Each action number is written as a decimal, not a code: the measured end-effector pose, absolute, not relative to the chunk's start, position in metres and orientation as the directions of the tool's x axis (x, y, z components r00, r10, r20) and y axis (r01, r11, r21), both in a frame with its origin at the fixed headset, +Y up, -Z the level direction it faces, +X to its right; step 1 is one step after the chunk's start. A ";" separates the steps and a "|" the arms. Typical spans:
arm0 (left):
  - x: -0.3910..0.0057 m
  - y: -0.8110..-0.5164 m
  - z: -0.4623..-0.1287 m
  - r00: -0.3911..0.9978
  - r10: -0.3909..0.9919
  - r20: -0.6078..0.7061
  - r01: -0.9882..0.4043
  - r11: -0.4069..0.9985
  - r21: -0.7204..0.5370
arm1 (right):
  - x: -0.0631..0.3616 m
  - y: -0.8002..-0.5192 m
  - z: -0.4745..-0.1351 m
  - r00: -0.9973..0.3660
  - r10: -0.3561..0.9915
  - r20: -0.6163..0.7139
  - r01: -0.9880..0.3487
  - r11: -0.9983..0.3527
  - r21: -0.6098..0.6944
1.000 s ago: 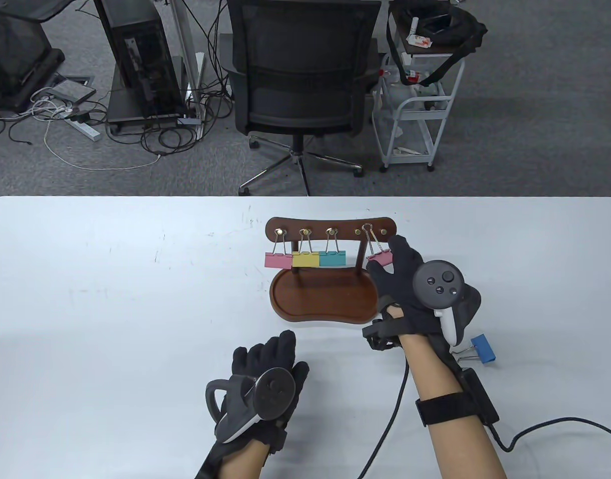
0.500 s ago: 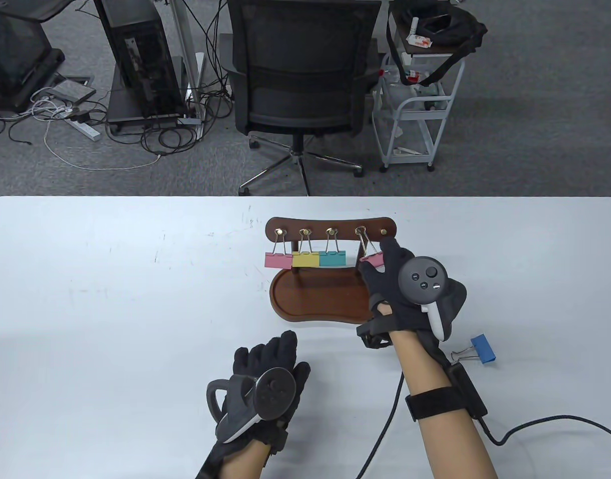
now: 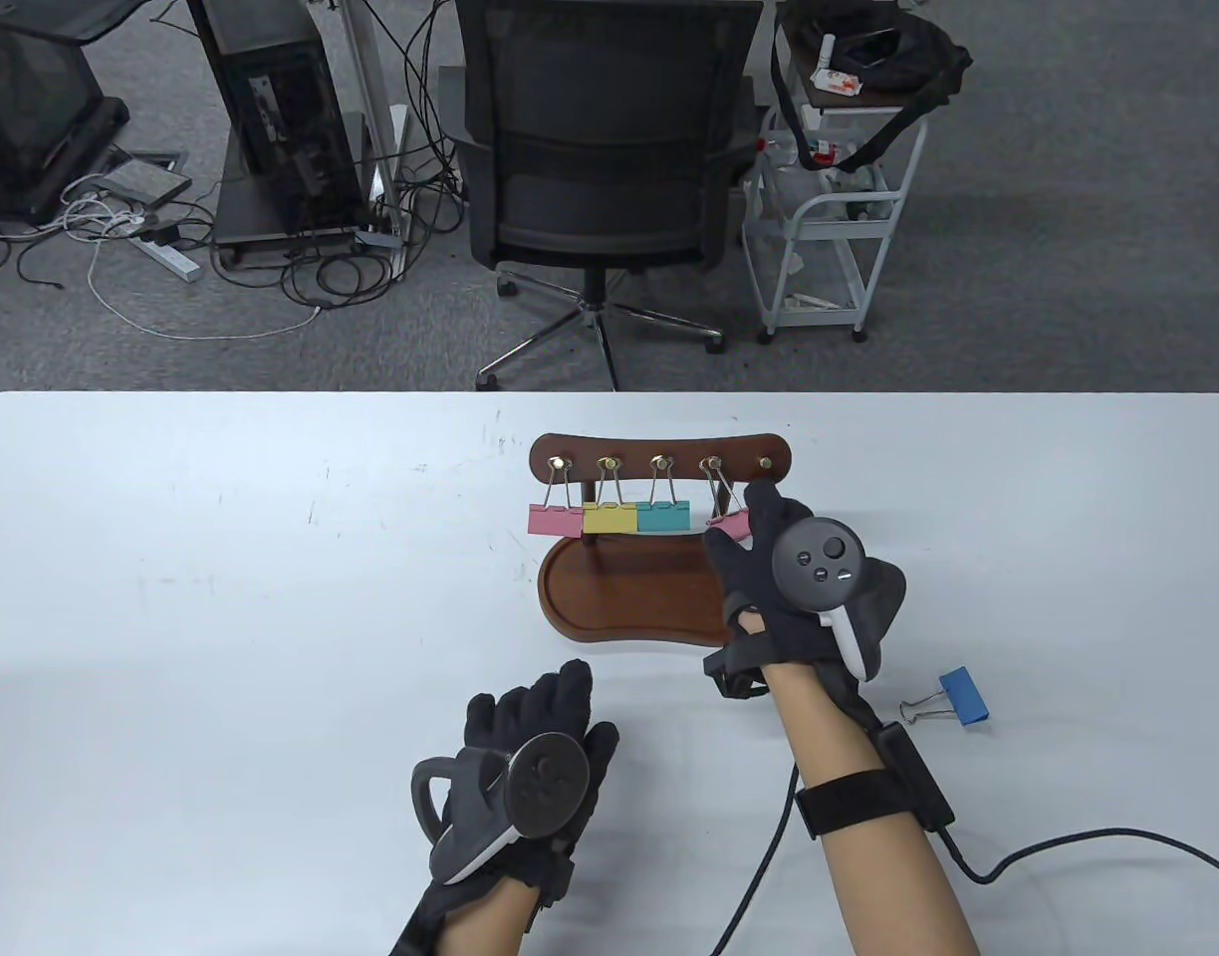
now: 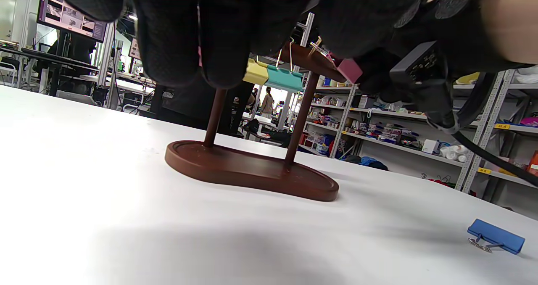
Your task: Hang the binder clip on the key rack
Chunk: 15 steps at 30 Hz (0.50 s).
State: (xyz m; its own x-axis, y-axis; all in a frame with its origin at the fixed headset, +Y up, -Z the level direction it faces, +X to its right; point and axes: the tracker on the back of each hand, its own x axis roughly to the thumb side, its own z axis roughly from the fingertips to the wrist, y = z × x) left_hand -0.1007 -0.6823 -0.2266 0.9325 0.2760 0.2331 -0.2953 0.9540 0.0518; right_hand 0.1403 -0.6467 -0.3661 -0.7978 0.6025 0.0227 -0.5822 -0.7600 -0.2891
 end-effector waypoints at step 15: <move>-0.101 -0.683 -0.227 0.934 0.273 0.228 -0.289 0.957 0.038 | 0.128 -0.669 -0.374 -0.866 0.500 0.025 -0.486 -0.826 -0.287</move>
State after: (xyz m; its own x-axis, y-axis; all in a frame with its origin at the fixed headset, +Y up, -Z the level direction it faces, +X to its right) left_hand -0.1007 -0.6834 -0.2272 0.9345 0.2733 0.2282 -0.2889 0.9566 0.0376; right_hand 0.1281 -0.6689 -0.3744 -0.8655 0.5003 0.0246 -0.4855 -0.8259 -0.2866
